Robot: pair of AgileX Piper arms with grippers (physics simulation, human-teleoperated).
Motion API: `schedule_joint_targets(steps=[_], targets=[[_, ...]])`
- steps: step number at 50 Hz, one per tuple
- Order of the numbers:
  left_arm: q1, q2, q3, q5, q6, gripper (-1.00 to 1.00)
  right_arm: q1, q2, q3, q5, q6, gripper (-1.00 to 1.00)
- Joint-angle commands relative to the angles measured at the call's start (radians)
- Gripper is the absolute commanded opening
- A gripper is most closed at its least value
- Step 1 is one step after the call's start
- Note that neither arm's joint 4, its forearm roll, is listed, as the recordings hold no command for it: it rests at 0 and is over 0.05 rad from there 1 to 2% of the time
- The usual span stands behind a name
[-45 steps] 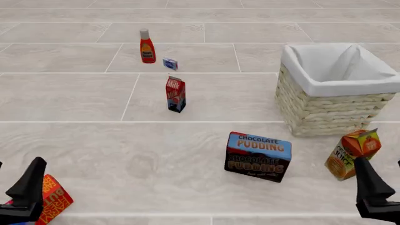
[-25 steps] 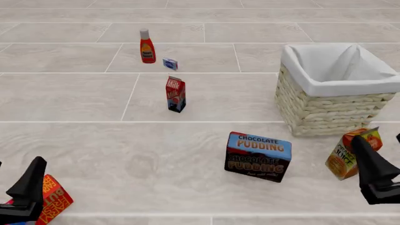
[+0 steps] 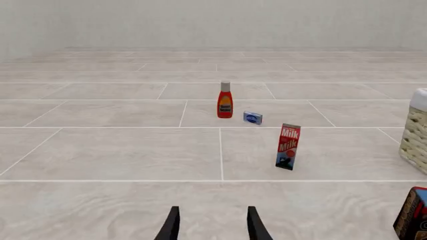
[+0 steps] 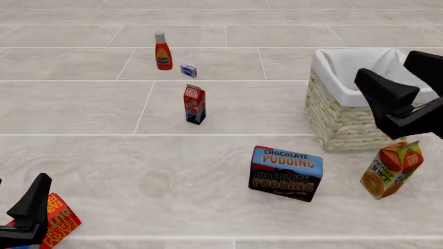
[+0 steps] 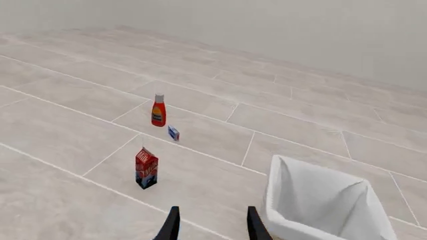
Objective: Pick the milk and place it in the basket.
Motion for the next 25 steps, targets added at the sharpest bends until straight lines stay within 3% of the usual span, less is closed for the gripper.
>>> schedule_joint_targets(steps=[1, 11, 25], targets=[[0.0, 0.0, 0.0, 0.0, 0.0, 1.0, 0.123, 0.24, -0.237, 0.053, -0.061, 1.0], [0.0, 0.0, 0.0, 0.0, 0.0, 1.0, 0.202, 0.374, -0.374, 0.103, -0.065, 1.0], [0.0, 0.0, 0.0, 0.0, 0.0, 1.0, 0.286, 0.592, -0.653, 0.251, -0.093, 1.0]])
